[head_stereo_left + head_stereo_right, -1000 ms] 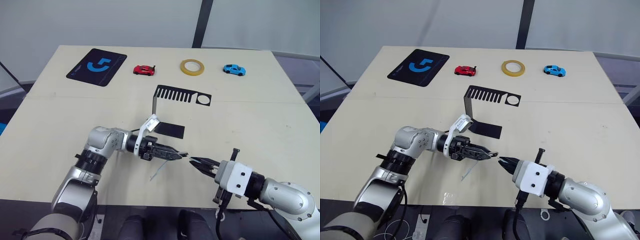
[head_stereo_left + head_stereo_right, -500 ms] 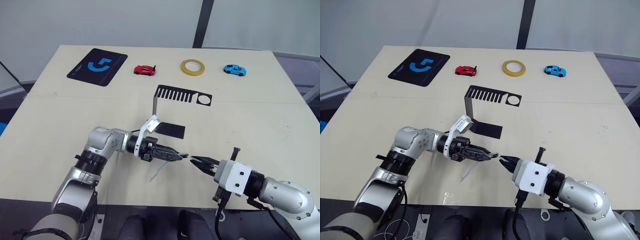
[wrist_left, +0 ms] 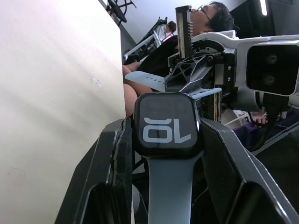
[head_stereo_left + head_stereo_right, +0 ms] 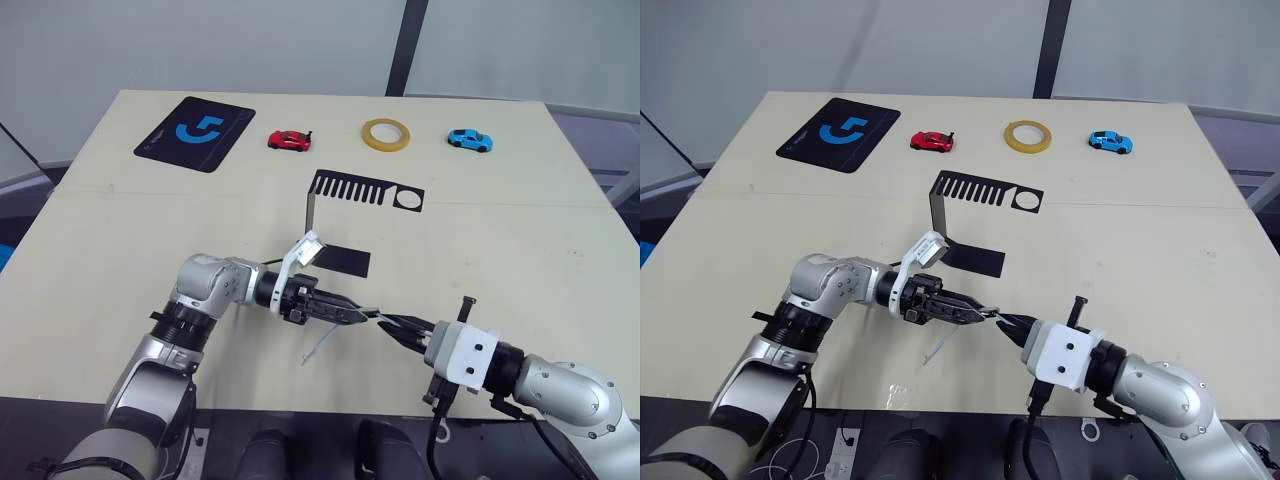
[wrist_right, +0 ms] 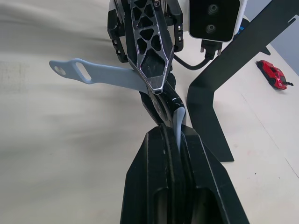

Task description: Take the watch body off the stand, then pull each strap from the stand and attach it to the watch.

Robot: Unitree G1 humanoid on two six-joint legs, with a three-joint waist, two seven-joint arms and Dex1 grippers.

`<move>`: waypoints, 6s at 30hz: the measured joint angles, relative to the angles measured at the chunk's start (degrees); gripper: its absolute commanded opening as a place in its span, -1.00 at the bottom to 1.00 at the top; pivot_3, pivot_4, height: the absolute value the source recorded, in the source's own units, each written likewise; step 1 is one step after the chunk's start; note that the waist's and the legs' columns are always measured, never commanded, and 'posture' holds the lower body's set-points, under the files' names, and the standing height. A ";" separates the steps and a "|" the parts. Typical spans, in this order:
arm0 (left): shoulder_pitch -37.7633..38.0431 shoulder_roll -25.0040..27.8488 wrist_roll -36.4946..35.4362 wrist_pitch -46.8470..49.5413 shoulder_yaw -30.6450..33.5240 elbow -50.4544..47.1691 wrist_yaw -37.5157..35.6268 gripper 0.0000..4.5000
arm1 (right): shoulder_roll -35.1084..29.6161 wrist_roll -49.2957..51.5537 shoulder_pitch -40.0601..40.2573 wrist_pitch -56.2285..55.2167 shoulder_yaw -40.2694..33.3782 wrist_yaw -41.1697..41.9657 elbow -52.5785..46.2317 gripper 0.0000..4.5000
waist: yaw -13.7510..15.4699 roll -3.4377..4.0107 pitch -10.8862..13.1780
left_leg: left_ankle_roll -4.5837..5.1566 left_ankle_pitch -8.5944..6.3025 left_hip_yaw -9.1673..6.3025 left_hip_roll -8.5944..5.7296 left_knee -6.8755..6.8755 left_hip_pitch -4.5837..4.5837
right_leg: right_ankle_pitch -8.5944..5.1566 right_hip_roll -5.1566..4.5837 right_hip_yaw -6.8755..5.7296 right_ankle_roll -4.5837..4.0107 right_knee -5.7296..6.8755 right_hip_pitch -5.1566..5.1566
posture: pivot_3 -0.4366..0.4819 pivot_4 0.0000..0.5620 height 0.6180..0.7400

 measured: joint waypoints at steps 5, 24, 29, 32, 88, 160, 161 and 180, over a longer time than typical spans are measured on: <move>0.37 -0.16 -0.01 0.16 0.24 -0.07 0.19 -0.25 | 0.00 -0.39 -0.04 -0.06 0.20 0.04 0.08 -1.00 | 0.00 0.00 0.00 | 0.00 0.00 -0.01 0.00 0.01 -0.01 | 0.00 0.00 -0.01 0.00 0.00 0.00 | -0.05 -0.47 0.94; 0.67 -0.07 -0.01 0.66 0.45 -1.12 1.38 -0.25 | 0.08 -1.36 -0.83 -0.04 0.68 0.70 0.48 -1.00 | 0.00 0.00 0.00 | 0.00 0.00 -0.04 0.00 0.05 -0.05 | 0.00 0.00 -0.03 0.00 0.01 -0.01 | -0.05 -0.47 0.94; 0.82 -0.01 0.00 1.15 0.45 -2.26 2.02 -0.25 | 0.08 -1.64 -0.87 -0.05 0.78 1.07 0.49 -1.00 | 0.00 0.00 0.00 | 0.00 0.00 -0.07 0.00 0.08 -0.09 | 0.00 0.00 -0.05 0.00 0.01 -0.01 | -0.05 -0.47 0.94; 0.89 -0.04 0.00 1.33 0.43 -2.38 2.40 -0.25 | 0.08 -1.84 -0.90 -0.04 0.93 1.11 0.65 -1.00 | -0.01 0.00 0.00 | 0.00 0.00 -0.15 0.00 0.15 -0.21 | 0.00 0.00 -0.12 0.00 0.01 -0.05 | -0.05 -0.47 0.94; 1.65 -0.22 0.13 1.72 -0.14 -2.77 8.64 -0.25 | 0.80 -10.40 -10.13 14.07 9.71 1.07 0.68 -1.00 | -0.01 0.01 0.00 | 0.01 -0.01 -0.30 0.00 0.36 -0.41 | 0.00 -0.01 -0.21 0.00 0.12 -0.12 | -0.05 -0.47 0.94; 2.15 0.74 0.14 2.99 -2.38 -4.59 8.90 -0.25 | 0.20 -16.03 -14.40 18.04 14.37 4.90 0.71 -1.00 | -0.02 0.01 0.00 | 0.01 -0.01 -0.31 0.00 0.36 -0.42 | 0.00 -0.01 -0.22 0.00 0.12 -0.12 | -0.05 -0.47 0.94; 2.15 0.75 0.14 2.98 -2.39 -4.59 8.90 -0.25 | 0.21 -16.06 -14.41 18.04 14.38 4.91 0.71 -1.00 | -0.02 0.01 0.00 | 0.01 -0.01 -0.31 0.00 0.36 -0.42 | 0.00 -0.01 -0.22 0.00 0.12 -0.12 | -0.05 -0.47 0.94; 2.15 0.92 0.14 3.19 -2.58 -4.60 8.90 -0.25 | 0.39 -16.77 -14.58 18.67 15.09 5.38 0.71 -1.00 | -0.04 0.01 0.00 | 0.01 -0.01 -0.31 0.00 0.36 -0.42 | 0.00 -0.01 -0.22 0.00 0.11 -0.12 | -0.05 -0.47 0.94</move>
